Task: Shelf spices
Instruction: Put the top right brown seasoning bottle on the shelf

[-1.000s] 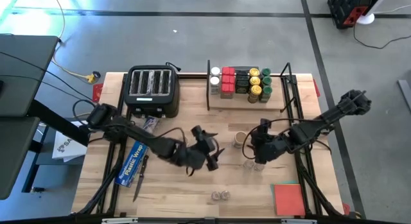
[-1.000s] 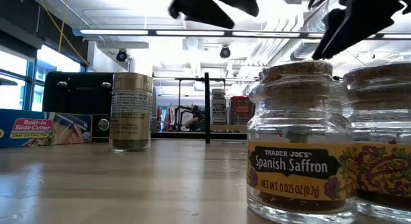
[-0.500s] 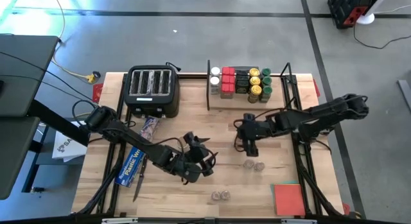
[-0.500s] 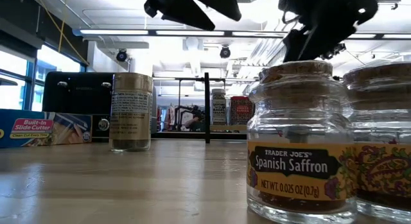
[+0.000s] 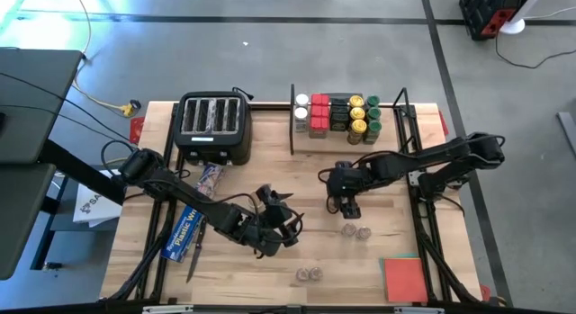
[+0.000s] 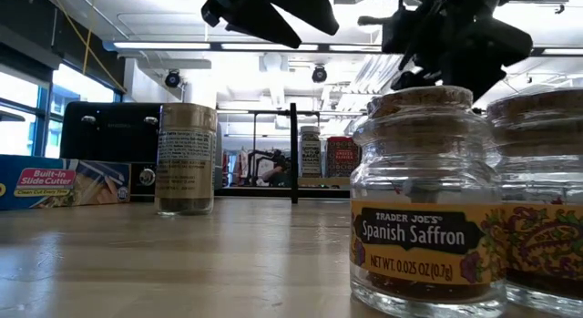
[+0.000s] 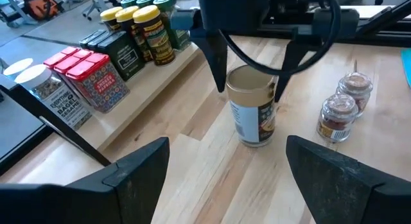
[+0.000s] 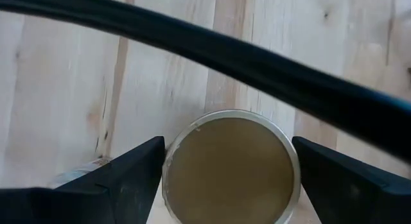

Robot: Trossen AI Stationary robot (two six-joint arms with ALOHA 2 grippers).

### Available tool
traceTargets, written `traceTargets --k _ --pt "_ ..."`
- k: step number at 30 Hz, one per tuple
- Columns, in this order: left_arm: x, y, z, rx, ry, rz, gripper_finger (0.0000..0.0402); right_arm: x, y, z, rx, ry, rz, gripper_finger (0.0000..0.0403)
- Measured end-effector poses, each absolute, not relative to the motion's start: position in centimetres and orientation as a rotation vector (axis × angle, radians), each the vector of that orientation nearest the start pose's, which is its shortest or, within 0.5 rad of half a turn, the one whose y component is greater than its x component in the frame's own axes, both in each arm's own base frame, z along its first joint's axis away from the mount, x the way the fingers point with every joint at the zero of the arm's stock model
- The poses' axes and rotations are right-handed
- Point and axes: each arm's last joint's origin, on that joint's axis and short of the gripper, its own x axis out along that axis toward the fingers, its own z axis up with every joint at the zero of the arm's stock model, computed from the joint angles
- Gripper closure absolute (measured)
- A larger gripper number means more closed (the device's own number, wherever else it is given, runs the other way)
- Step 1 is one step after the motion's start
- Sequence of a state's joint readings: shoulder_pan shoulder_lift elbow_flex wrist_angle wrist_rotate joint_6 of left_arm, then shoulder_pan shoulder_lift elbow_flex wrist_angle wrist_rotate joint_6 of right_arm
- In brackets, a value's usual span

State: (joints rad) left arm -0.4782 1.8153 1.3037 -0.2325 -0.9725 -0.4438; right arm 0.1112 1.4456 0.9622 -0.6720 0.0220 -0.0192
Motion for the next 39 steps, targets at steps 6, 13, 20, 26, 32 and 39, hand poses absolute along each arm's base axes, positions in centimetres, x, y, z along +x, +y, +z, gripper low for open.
traceTargets --k 6,13,20,26,32,39 --pt "35.6 -15.8 23.5 0.077 0.444 0.577 0.0094 27.0 3.0 21.4 -0.077 1.16 0.078 0.0099" --pt "35.6 -15.7 23.4 0.079 0.447 0.577 0.0094 27.1 3.0 23.2 -0.06 1.187 0.06 0.014" --pt "35.6 -15.7 23.4 0.078 0.446 0.577 0.0094 26.7 1.9 30.8 -0.177 1.245 0.003 0.014" --pt "35.5 -16.0 23.4 0.073 0.444 0.572 0.0094 23.6 -2.4 39.0 -0.209 1.301 -0.203 0.014" --pt "35.5 -16.0 23.4 0.073 0.444 0.572 0.0094 20.1 -8.6 43.5 -0.081 1.197 -0.435 0.014" --pt "35.5 -16.0 23.4 0.069 0.442 0.572 0.0094 16.3 -14.7 43.7 0.071 1.217 -0.719 0.014"
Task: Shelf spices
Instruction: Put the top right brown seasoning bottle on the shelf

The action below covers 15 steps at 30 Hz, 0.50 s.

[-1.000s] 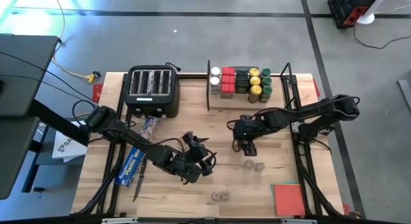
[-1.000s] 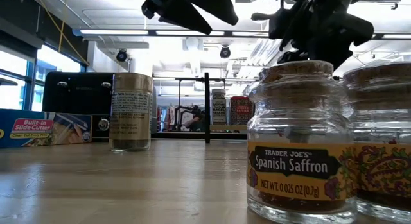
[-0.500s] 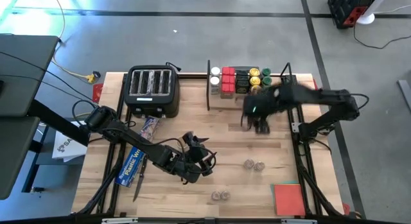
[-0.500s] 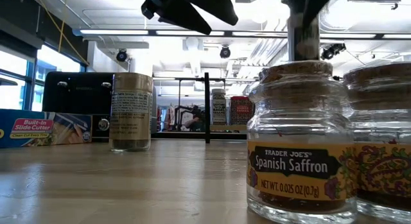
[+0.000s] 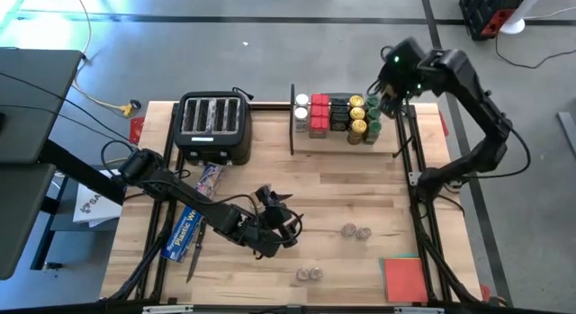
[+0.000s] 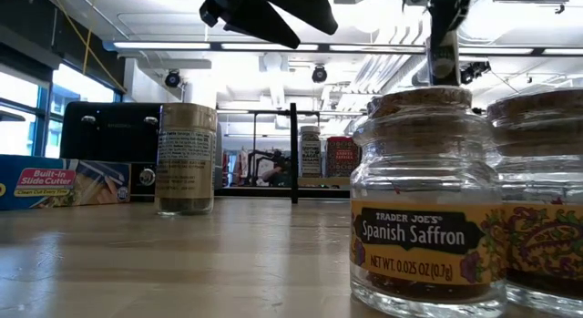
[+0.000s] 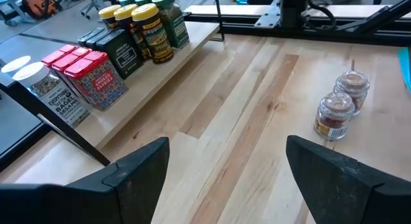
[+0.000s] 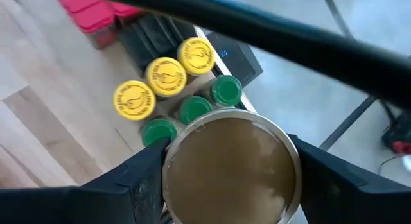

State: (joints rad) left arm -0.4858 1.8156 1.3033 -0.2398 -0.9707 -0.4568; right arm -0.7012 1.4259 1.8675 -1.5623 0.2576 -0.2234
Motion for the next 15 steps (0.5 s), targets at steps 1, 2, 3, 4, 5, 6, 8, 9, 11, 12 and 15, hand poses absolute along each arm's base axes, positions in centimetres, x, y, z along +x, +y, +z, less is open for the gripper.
traceTargets --k 1,2,3,4,5,6,8,9,11,12,15 --pt "35.5 -16.0 23.4 0.069 0.442 0.572 0.0094 15.9 -15.5 43.6 0.089 1.22 -0.73 0.014" --pt "35.5 -16.0 23.4 0.071 0.443 0.571 0.0094 15.6 -16.1 43.5 0.106 1.222 -0.734 0.014" --pt "35.5 -16.0 23.5 0.071 0.442 0.571 0.0094 15.4 -16.7 43.4 0.123 1.225 -0.734 0.014" --pt "35.5 -16.0 23.5 0.07 0.441 0.571 0.0094 15.1 -17.3 43.2 0.148 1.224 -0.732 0.014" --pt "35.5 -16.0 23.5 0.07 0.44 0.571 0.0094 14.9 -17.9 43.0 0.172 1.221 -0.723 0.014" --pt "35.5 -16.0 23.5 0.069 0.44 0.571 0.0094 14.7 -18.4 42.9 0.192 1.219 -0.719 0.014" --pt "35.5 -16.0 23.5 0.07 0.44 0.571 0.0094 14.3 -19.6 42.4 0.226 1.235 -0.729 0.014" --pt "35.5 -16.0 23.5 0.069 0.44 0.571 0.0094 14.2 -20.1 42.1 0.241 1.245 -0.739 0.014" --pt "35.5 -16.0 23.5 0.069 0.44 0.571 0.0094 14.0 -21.0 41.7 0.279 1.253 -0.762 0.014" --pt "35.5 -16.0 23.5 0.069 0.44 0.571 0.0094 13.8 -21.4 41.5 0.297 1.254 -0.763 0.014" --pt "35.5 -16.0 23.5 0.069 0.439 0.572 0.0094 13.6 -22.5 40.9 0.351 1.252 -0.748 0.014"
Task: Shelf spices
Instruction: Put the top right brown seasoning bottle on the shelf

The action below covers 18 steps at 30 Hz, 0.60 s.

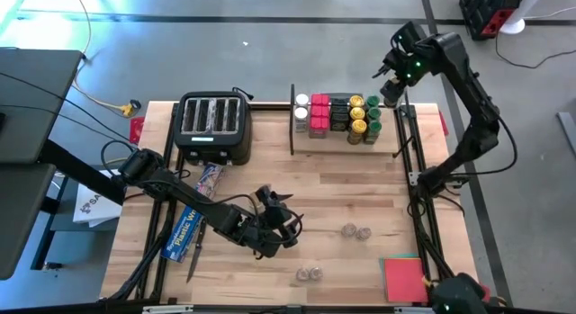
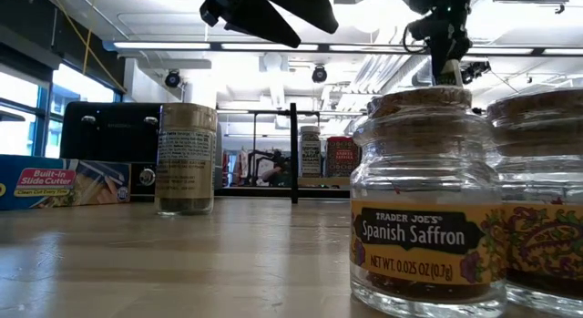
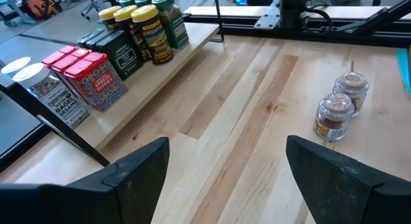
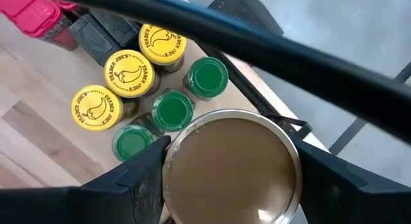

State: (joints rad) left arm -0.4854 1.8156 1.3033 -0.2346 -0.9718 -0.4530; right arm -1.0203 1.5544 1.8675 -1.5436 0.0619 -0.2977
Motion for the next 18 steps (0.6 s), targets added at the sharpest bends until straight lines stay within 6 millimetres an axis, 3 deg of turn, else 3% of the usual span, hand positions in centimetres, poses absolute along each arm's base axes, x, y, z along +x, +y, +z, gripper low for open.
traceTargets --k 8,18 --pt "35.5 -16.0 23.5 0.069 0.439 0.572 0.0094 13.0 -23.7 39.9 0.388 1.225 -0.782 0.014" --pt "35.5 -16.0 23.5 0.062 0.437 0.573 0.0094 11.5 -22.9 35.0 0.378 1.21 -0.814 0.014"
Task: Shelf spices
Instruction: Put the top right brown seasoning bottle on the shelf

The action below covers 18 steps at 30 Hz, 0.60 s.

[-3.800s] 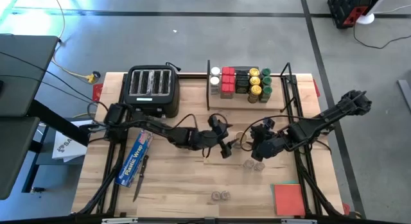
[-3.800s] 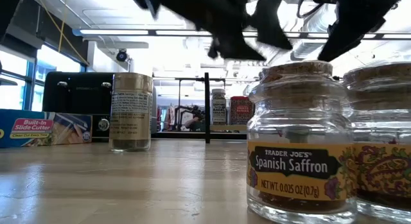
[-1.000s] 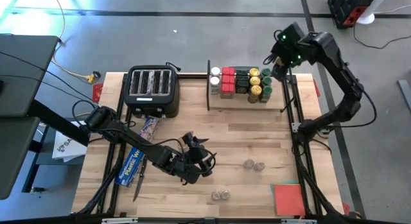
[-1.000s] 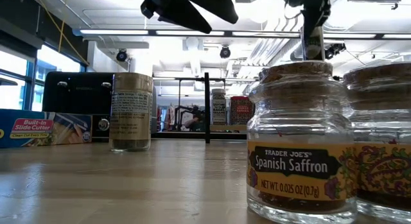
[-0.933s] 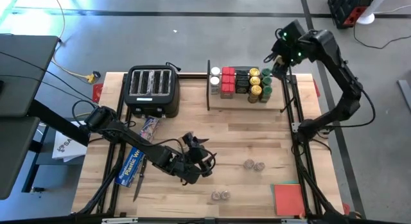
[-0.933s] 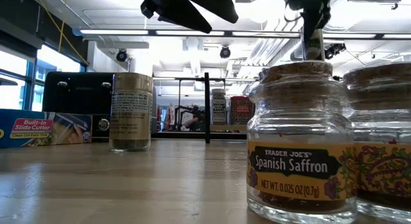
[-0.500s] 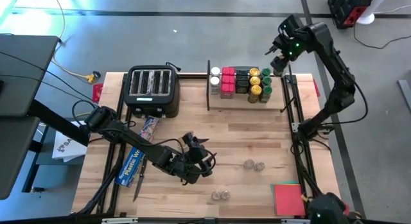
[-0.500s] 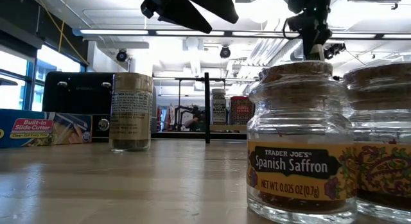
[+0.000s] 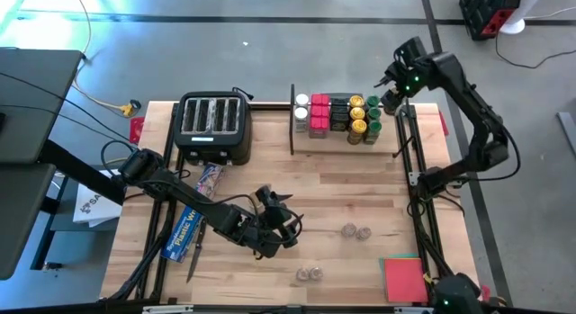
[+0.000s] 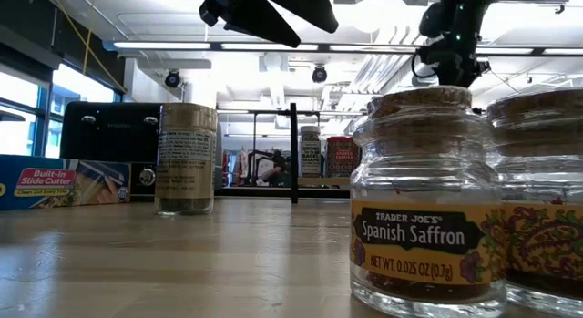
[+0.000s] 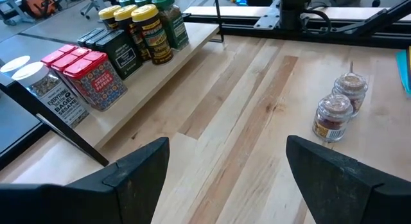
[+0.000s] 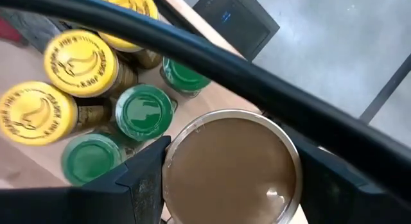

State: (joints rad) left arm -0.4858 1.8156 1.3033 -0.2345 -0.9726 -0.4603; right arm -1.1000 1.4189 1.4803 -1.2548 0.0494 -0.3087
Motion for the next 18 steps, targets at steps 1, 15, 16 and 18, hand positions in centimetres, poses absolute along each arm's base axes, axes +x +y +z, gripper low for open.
traceTargets --k 1,15,16,18 --pt "35.5 -16.0 23.5 0.063 0.437 0.573 0.0094 11.4 -22.8 34.5 0.372 1.211 -0.812 0.014" --pt "35.7 -16.1 23.6 0.065 0.422 0.566 0.0094 11.6 -23.2 29.0 0.351 1.216 -0.798 0.014" --pt "35.7 -16.1 23.6 0.065 0.422 0.567 0.0094 11.6 -23.2 28.7 0.35 1.218 -0.797 0.014" --pt "35.7 -16.1 23.6 0.065 0.422 0.566 0.0094 11.6 -23.3 28.2 0.345 1.213 -0.799 0.014"
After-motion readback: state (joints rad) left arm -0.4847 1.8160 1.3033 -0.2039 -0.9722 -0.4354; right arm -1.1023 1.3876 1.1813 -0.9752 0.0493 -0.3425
